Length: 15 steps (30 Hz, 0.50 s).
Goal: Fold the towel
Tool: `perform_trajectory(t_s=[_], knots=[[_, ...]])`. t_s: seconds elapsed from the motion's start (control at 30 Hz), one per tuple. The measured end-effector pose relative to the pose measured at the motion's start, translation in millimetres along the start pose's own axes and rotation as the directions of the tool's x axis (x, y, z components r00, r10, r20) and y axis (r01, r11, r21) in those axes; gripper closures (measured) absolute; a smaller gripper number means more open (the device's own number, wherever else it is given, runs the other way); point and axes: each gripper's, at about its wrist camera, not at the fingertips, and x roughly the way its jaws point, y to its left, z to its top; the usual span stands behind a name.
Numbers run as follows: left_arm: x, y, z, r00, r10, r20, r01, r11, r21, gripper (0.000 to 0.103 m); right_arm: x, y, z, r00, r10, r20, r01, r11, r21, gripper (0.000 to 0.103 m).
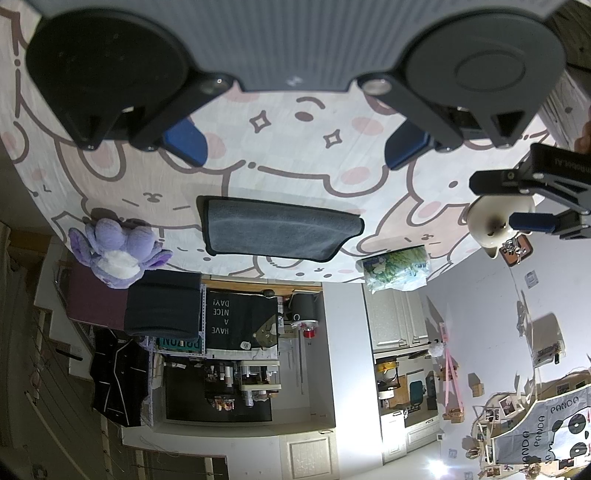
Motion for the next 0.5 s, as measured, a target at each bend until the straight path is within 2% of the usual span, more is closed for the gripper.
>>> perform_trajectory(t_s=[0.5], knots=[[-1.5, -0.4, 0.7, 1.000, 0.004, -0.001, -0.004, 1.000, -0.005, 0.000, 0.1, 0.5, 0.1, 1.000, 0.001, 0.000, -0.001, 1.000, 0.000, 0.000]])
